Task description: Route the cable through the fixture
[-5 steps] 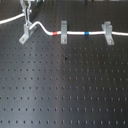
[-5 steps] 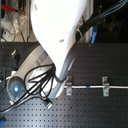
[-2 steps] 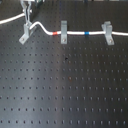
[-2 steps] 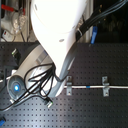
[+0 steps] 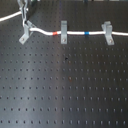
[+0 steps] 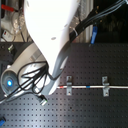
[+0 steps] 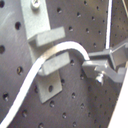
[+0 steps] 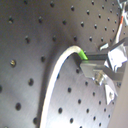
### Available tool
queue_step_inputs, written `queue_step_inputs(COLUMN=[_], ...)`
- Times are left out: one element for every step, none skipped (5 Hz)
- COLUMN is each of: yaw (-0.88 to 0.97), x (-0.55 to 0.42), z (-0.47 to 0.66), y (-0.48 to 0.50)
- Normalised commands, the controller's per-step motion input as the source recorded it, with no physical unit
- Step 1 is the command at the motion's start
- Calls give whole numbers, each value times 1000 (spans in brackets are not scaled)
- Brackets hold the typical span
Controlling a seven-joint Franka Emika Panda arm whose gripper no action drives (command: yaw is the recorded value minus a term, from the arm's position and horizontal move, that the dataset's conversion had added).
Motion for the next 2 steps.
queue_step_inputs(yaw=[117,26], x=[-139,-13], z=[35,0], y=[235,2])
